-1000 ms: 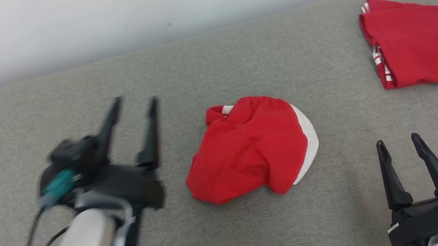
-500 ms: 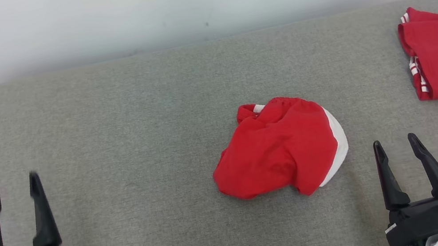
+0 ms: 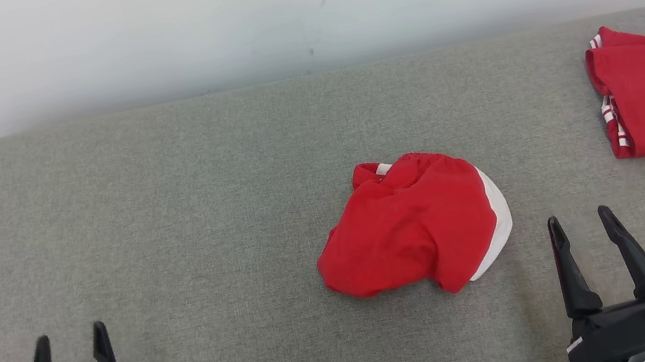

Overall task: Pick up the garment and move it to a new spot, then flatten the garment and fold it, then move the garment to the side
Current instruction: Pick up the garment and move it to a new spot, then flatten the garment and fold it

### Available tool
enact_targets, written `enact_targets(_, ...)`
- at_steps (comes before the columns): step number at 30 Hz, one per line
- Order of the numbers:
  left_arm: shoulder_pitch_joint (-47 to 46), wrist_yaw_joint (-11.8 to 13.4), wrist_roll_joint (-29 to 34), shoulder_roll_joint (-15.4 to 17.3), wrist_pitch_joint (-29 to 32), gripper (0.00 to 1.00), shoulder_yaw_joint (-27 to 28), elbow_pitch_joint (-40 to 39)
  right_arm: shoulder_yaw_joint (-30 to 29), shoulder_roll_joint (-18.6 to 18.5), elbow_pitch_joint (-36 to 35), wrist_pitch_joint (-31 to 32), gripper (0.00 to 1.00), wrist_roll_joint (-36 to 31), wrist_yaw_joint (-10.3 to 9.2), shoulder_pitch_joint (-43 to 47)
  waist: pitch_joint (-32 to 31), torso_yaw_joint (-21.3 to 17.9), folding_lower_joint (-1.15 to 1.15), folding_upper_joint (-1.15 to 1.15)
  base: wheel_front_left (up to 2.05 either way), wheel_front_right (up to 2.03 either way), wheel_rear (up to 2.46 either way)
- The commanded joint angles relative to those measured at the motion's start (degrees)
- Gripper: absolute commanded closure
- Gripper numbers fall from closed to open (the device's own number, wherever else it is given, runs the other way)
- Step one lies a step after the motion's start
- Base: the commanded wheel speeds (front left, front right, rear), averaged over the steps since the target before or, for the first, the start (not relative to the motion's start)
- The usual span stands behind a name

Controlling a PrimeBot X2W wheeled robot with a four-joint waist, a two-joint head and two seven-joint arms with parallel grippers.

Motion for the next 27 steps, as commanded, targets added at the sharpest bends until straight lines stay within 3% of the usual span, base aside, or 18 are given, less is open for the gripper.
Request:
enact_targets(1, 1.28, -0.78, 0.83, -0.30, -0.01, 0.00, 0.11, 0.61, 0.03, 0.02, 0.14, 0.04, 0.00, 0.41, -0.17, 0.92, -0.45, -0.35, 0.00, 0.00, 0.00, 0.00, 0.00)
enact_targets(7, 2.01, -2.69, 2.49, -1.52, -0.02, 0.00, 0.22, 2.43, 0.55, 0.02, 0.39, 0.36, 0.00, 1.26, -0.17, 1.93, -1.01, -1.17, 0.00, 0.00, 0.00, 0.00, 0.00)
enact_targets(27, 0.64, -4.26, 4.93, -2.67, -0.02, 0.00, 1.33, 4.24, 0.36, 0.02, 1.11, 0.96, 0.00, 2.06, -0.17, 1.76, -0.07, -1.38, 0.00, 0.00, 0.00, 0.00, 0.00)
